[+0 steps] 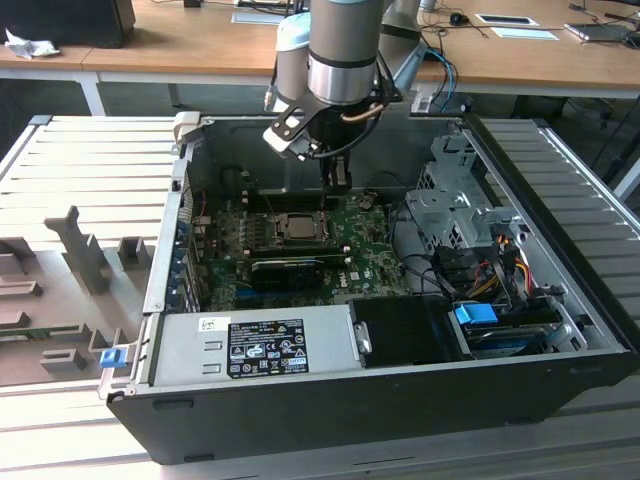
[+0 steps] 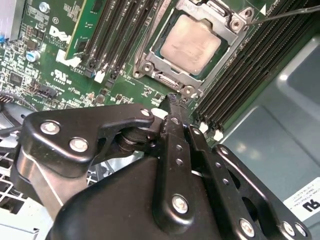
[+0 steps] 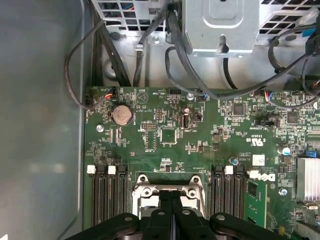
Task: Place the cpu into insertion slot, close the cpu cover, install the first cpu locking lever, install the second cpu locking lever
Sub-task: 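Close the cpu cover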
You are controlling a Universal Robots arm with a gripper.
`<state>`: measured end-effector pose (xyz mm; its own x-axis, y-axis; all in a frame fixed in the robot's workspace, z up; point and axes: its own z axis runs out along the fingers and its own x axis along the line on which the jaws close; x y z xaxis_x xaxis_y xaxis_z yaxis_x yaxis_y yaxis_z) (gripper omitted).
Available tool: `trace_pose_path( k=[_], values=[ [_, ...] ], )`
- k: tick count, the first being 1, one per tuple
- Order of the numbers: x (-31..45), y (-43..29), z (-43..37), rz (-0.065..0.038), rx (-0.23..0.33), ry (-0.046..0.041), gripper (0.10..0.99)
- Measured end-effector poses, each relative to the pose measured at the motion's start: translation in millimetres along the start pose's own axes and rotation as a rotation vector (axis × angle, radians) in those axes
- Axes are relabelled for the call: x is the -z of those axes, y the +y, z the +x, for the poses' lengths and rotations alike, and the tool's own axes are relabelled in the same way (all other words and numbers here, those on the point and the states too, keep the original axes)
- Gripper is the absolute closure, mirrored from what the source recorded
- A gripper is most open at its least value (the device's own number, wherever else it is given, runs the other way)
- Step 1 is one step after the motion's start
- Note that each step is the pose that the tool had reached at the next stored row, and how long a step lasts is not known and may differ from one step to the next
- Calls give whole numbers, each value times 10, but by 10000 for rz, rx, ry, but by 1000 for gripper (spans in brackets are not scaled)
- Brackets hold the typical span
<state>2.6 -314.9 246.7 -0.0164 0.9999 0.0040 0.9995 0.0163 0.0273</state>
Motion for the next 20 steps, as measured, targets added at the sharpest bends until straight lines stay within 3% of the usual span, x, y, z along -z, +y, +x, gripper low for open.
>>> trace_pose_path(
  k=[5, 8, 17, 20],
  values=[
    [-98, -23, 0, 2, 82, 7, 980],
    [-141, -75, 0, 3, 271, 28, 980],
    [-156, -218, -17, 2, 292, 32, 980],
    [-160, -303, -18, 2, 296, 32, 980]
  ],
)
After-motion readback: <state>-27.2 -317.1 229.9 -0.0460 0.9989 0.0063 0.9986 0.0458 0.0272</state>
